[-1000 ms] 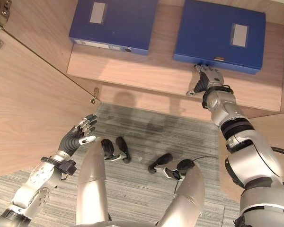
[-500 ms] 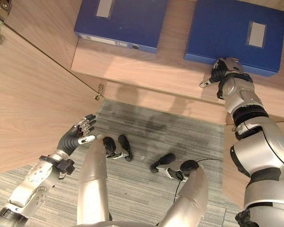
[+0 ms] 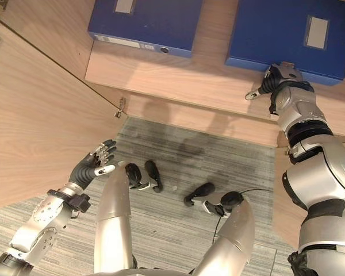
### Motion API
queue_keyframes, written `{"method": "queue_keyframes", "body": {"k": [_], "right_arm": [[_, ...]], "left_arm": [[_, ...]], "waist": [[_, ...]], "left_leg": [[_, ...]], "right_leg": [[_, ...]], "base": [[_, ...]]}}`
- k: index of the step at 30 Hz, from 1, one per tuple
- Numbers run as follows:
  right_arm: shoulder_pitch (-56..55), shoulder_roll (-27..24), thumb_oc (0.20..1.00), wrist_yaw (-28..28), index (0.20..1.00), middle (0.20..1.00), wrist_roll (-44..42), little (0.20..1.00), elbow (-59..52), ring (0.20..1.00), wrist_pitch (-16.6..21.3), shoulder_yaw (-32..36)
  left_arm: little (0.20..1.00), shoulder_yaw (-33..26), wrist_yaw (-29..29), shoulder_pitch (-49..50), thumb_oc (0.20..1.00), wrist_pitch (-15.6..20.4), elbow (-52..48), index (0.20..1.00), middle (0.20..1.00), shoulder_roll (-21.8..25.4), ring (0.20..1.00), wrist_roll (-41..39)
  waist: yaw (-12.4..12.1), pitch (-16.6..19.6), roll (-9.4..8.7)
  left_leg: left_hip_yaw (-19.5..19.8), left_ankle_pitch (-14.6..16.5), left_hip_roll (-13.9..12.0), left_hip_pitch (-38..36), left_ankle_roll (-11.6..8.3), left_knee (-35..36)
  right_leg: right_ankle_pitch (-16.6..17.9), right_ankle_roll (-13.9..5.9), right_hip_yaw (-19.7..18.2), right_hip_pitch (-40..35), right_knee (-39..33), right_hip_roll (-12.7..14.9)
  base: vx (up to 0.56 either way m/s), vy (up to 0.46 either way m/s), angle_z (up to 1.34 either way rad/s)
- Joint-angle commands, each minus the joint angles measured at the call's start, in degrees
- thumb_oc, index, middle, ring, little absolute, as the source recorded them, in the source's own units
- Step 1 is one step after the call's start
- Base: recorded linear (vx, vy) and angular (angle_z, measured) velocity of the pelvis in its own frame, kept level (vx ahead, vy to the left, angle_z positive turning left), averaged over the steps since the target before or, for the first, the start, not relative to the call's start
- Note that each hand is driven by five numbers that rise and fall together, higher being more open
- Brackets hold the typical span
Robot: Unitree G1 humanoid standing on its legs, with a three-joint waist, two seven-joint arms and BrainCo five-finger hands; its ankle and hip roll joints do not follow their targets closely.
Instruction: Put the empty folder in the office cabinet
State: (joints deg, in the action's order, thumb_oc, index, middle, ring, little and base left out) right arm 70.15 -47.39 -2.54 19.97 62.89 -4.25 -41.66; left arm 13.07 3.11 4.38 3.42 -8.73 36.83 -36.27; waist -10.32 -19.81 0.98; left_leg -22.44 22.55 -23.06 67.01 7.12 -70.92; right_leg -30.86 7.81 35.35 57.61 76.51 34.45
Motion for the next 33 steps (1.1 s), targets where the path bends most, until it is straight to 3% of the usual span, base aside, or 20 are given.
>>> {"method": "queue_keyframes", "body": {"k": [1,8,13,18,19,21,24,26,27,28,30,32,33], "right_arm": [[-2.2,0.2,1.0,-3.8,1.0,1.0,3.9,1.0,-3.3,1.0,-2.5,1.8],[-5.6,3.8,1.0,-3.0,1.0,1.0,3.5,1.0,-3.3,1.0,-3.2,4.4],[-6.3,7.1,1.0,-2.9,1.0,1.0,2.9,1.0,-0.7,1.0,-2.9,4.1],[-9.3,14.4,1.0,-0.1,1.0,1.0,0.8,1.0,7.2,1.0,-2.3,3.0],[-11.2,17.2,1.0,0.9,1.0,1.0,0.0,1.0,9.6,1.0,-1.7,2.7],[-15.2,21.3,1.0,5.6,1.0,1.0,-1.8,1.0,10.8,1.0,-0.6,1.6],[-19.8,24.7,1.0,9.6,1.0,1.0,-2.5,1.0,10.5,1.0,0.5,1.7],[-22.4,26.0,1.0,11.1,1.0,1.0,-2.5,1.0,10.2,1.0,1.1,2.1],[-25.0,26.9,1.0,12.7,1.0,1.0,-3.2,1.0,9.4,1.0,1.7,2.7],[-26.2,27.1,1.0,13.5,1.0,1.0,-3.3,1.0,8.8,1.0,1.8,2.9],[-30.0,26.8,1.0,15.1,1.0,1.0,-3.8,1.0,8.3,1.0,2.1,3.4],[-36.7,28.3,1.0,15.8,1.0,1.0,-3.4,1.0,8.8,1.0,1.2,5.8],[-38.8,29.0,1.0,15.7,1.0,1.0,-3.6,1.0,8.8,1.0,0.8,6.5]], "left_arm": [[1.0,-2.5,-0.4,-2.1,1.0,1.9,-4.8,1.0,1.0,-0.6,1.0,0.5],[1.0,-1.6,0.7,-3.3,1.0,2.2,-4.0,1.0,1.0,-0.5,1.0,0.2],[1.0,-0.7,1.6,-3.6,1.0,2.2,-4.0,1.0,1.0,0.6,1.0,0.2],[1.0,0.8,3.7,-3.9,1.0,1.4,-3.7,1.0,1.0,1.3,1.0,1.0],[1.0,2.1,5.1,-3.9,1.0,0.9,-3.9,1.0,1.0,1.5,1.0,1.5],[1.0,3.2,7.0,-3.6,1.0,0.3,-3.0,1.0,1.0,1.6,1.0,2.4],[1.0,3.5,9.3,-1.4,1.0,-0.5,-2.3,1.0,1.0,1.4,1.0,3.9],[1.0,3.8,10.6,0.1,1.0,-1.4,-1.5,1.0,1.0,1.0,1.0,4.7],[1.0,3.6,12.1,1.6,1.0,-2.0,-0.7,1.0,1.0,0.9,1.0,6.0],[1.0,3.5,12.7,2.4,1.0,-2.3,-0.6,1.0,1.0,0.8,1.0,6.2],[1.0,4.1,14.7,2.9,1.0,-2.7,0.2,1.0,1.0,1.1,1.0,9.0],[1.0,5.4,16.0,2.8,1.0,-3.5,0.6,1.0,1.0,1.7,1.0,12.7],[1.0,5.7,16.0,3.0,1.0,-3.9,1.1,1.0,1.0,1.4,1.0,12.9]], "waist": [[-1.9,-2.5,0.71],[-1.4,-1.3,0.27],[-1.4,-1.1,-0.26],[-1.4,0.0,-1.64],[-1.5,0.7,-2.28],[-1.7,2.4,-3.38],[-1.9,5.1,-3.84],[-2.1,6.4,-4.12],[-1.9,7.4,-4.5],[-1.8,7.5,-4.65],[-1.4,8.2,-5.35],[0.1,11.4,-5.83],[0.9,12.5,-5.89]], "left_leg": [[7.0,1.2,-2.4,0.9,-3.31,-0.2],[5.0,-1.8,-2.0,-3.3,-4.43,7.6],[2.8,-7.7,-0.7,-9.4,-6.28,18.9],[0.1,-17.8,3.0,-20.5,-10.34,37.4],[-0.5,-22.3,3.5,-25.9,-12.13,45.4],[-1.5,-28.2,3.6,-34.5,-14.59,55.9],[-2.2,-31.3,3.2,-42.2,-16.09,62.9],[-2.7,-31.6,3.3,-45.5,-16.36,64.5],[-3.5,-29.8,3.1,-47.6,-16.19,62.8],[-3.9,-27.6,3.0,-48.7,-15.72,60.2],[-6.1,-20.2,3.2,-52.2,-14.21,50.6],[-4.6,-14.9,7.2,-57.9,-12.99,47.0],[-3.7,-14.1,8.8,-59.4,-12.68,48.0]], "right_leg": [[5.7,-6.14,-5.7,-0.4,-7.3,3.1],[8.9,-7.59,-2.4,-5.4,-15.3,1.2],[14.1,-8.84,1.6,-12.0,-27.5,-2.7],[21.4,-10.62,5.4,-22.2,-47.2,-11.6],[23.7,-10.82,6.5,-27.5,-55.0,-15.0],[26.8,-11.43,7.6,-35.3,-65.2,-19.9],[28.8,-11.97,8.1,-42.3,-72.5,-24.1],[29.3,-12.09,8.1,-45.6,-75.0,-25.5],[29.4,-11.98,7.7,-48.2,-76.5,-26.2],[29.3,-11.79,7.2,-49.6,-76.9,-26.3],[28.6,-11.18,7.0,-52.4,-77.5,-25.7],[29.3,-11.15,9.2,-53.9,-77.6,-24.7],[30.3,-11.75,10.0,-54.3,-78.0,-24.4]], "base": [[0.0,0.0,0.0],[-0.03,-0.034,-0.05],[-0.08,-0.068,0.0],[-0.08,-0.148,0.0],[-0.03,-0.265,0.03],[0.04,-0.295,0.1],[0.09,-0.206,-0.06],[0.09,-0.118,-0.1],[0.13,-0.11,-0.04],[0.09,-0.092,0.02],[0.06,-0.028,0.02],[0.07,0.098,0.57],[-0.02,0.265,1.51]]}}
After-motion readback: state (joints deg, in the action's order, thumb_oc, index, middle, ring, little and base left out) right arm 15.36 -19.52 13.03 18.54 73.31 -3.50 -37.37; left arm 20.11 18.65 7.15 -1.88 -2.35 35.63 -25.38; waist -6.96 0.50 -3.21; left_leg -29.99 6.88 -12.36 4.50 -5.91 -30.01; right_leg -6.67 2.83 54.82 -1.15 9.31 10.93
